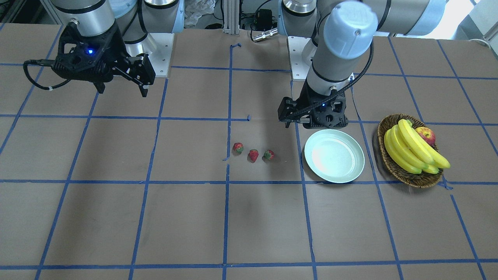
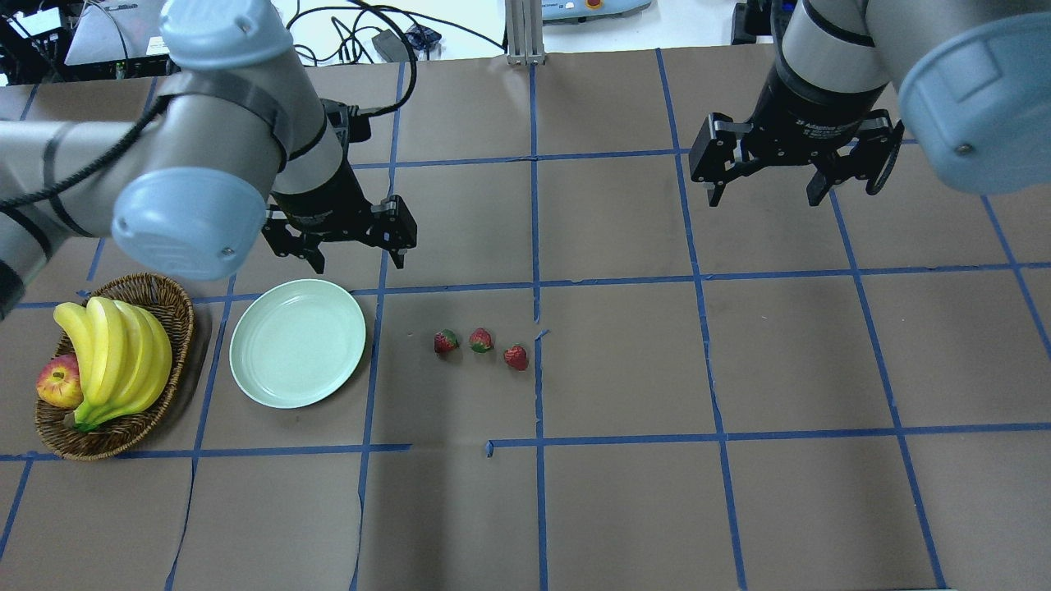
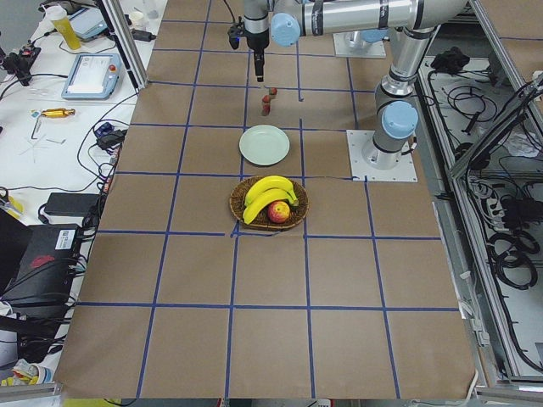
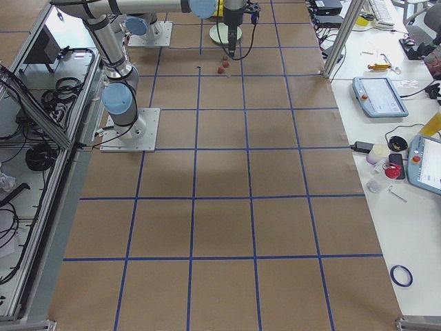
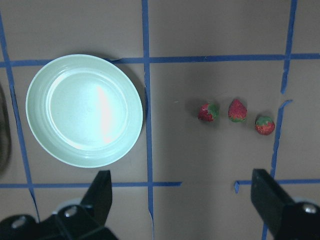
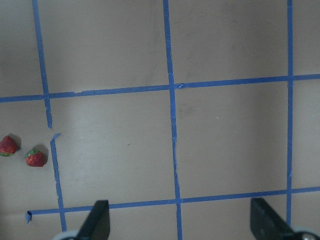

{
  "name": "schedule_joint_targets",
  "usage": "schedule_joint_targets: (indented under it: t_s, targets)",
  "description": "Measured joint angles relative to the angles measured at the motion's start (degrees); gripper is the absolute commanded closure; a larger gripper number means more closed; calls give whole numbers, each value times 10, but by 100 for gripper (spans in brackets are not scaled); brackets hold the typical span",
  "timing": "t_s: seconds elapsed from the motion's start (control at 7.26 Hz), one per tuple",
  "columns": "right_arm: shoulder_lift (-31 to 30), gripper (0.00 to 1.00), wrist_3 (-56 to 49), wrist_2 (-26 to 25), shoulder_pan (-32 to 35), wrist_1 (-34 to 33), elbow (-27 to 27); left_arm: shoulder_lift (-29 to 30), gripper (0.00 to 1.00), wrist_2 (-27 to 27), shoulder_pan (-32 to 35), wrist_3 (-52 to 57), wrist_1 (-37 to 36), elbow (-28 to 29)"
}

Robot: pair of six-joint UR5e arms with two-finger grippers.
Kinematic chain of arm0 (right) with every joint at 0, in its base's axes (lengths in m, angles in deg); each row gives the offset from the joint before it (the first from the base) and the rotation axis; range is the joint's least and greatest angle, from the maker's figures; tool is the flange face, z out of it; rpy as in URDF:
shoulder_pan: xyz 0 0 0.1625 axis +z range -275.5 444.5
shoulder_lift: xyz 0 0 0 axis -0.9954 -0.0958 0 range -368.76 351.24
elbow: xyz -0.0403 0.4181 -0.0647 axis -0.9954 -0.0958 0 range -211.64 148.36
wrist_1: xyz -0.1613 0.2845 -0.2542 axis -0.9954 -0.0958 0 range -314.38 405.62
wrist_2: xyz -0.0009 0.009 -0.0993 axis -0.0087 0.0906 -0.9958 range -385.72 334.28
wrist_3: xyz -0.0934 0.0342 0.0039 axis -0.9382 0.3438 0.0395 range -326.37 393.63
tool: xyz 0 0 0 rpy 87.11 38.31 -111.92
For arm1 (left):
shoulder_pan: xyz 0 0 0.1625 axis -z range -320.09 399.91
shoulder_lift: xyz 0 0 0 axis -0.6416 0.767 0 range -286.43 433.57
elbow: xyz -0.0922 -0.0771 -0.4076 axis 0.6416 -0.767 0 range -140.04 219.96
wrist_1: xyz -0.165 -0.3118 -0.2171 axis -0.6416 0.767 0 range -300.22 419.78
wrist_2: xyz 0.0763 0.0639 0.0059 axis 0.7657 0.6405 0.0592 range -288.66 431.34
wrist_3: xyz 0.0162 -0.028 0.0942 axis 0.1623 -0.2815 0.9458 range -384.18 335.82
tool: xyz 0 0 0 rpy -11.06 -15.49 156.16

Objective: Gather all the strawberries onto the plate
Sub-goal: 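Lower the left gripper onto the strawberry nearest the plate and grasp it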

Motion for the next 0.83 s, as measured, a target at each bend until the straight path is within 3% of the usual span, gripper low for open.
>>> schedule_joint_targets:
  t_s: [0.28, 0.69, 0.83]
  targets:
    - [0, 0, 0, 0, 0, 1, 0, 48, 12, -4, 14, -22, -101, -69]
    - [1, 0, 1, 1, 0, 4, 0, 109, 14, 3, 52, -27, -138, -84]
    - [1, 0, 1, 1, 0, 4, 0, 116, 24, 4, 55, -29, -139, -84]
